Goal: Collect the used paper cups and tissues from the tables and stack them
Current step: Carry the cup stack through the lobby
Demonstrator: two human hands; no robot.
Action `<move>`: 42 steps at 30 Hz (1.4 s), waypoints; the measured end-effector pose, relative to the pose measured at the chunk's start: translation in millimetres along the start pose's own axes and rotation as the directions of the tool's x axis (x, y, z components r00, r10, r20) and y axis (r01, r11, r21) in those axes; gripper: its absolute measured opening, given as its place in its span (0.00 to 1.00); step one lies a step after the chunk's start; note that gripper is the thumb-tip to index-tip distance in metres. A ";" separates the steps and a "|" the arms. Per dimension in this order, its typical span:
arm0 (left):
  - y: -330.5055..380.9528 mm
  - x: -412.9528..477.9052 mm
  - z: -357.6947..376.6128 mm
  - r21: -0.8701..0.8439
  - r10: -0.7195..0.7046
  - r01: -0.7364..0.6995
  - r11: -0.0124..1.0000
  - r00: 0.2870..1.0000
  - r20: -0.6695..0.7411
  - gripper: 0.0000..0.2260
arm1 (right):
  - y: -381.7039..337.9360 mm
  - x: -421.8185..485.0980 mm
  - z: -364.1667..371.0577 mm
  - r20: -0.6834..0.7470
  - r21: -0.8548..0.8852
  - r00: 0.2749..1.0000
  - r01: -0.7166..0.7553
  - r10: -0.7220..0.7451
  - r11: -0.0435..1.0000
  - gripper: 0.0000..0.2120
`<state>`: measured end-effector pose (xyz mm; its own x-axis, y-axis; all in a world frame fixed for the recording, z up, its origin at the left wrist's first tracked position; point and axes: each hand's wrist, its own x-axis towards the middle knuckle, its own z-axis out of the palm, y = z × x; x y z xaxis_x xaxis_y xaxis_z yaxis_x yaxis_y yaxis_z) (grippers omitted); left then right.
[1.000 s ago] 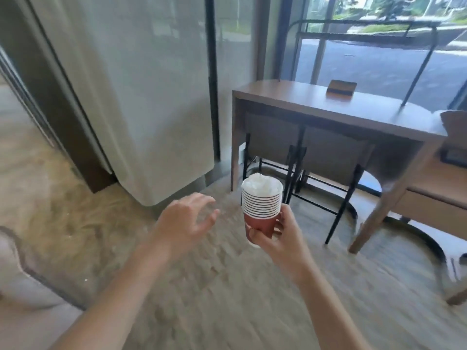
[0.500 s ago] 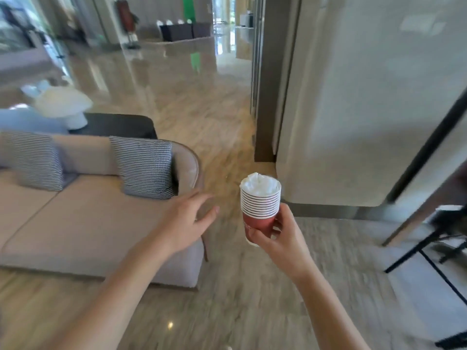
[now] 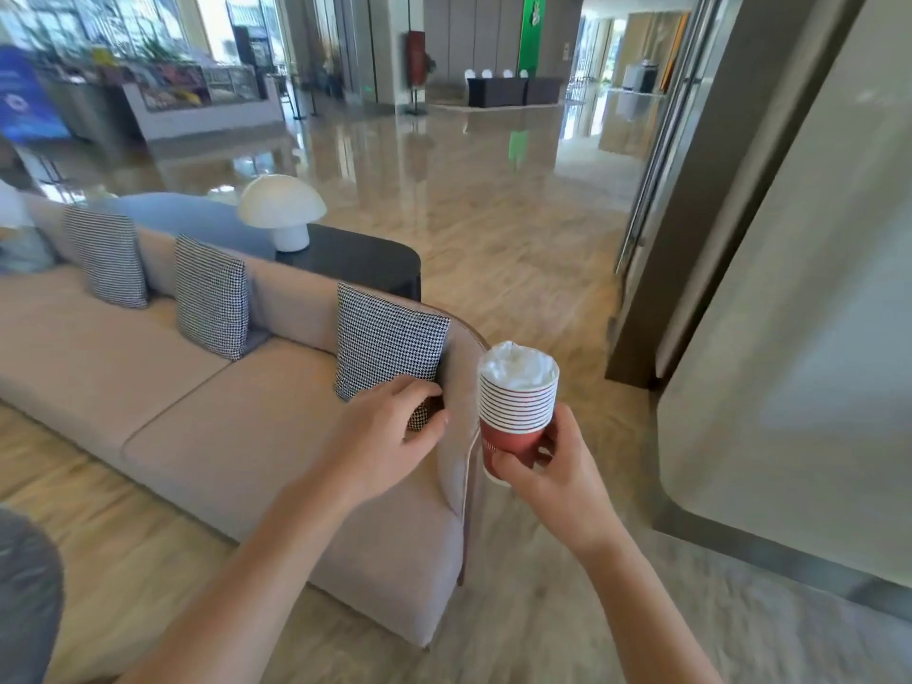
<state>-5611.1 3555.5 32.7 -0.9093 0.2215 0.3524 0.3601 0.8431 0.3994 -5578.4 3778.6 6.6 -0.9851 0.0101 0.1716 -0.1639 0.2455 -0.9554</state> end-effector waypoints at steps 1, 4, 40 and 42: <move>-3.5 8.9 0.8 0.007 -0.007 0.007 1.000 1.000 0.000 0.20 | 1.7 11.5 0.5 0.010 0.004 1.000 -0.004 0.004 1.000 0.22; -14.2 37.8 8.7 0.024 -0.032 0.032 0.999 0.999 -0.003 0.21 | 11.4 49.5 -0.5 0.021 0.029 1.000 -0.017 0.016 0.999 0.22; -44.6 636.4 267.6 -0.096 0.020 -0.011 0.995 0.995 0.095 0.21 | 173.7 629.1 -203.6 -0.050 -0.106 0.994 -0.106 0.101 0.989 0.29; -50.7 678.0 275.6 -0.096 0.033 -0.023 0.995 0.994 0.107 0.21 | 177.5 664.5 -209.5 -0.071 -0.097 0.992 -0.109 0.102 0.989 0.28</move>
<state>-6303.3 3798.0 18.0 -0.9138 0.3004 0.2733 0.3993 0.7869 0.4704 -6251.2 4031.9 1.4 -0.9905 0.1042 0.0897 -0.0499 0.3360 -0.9405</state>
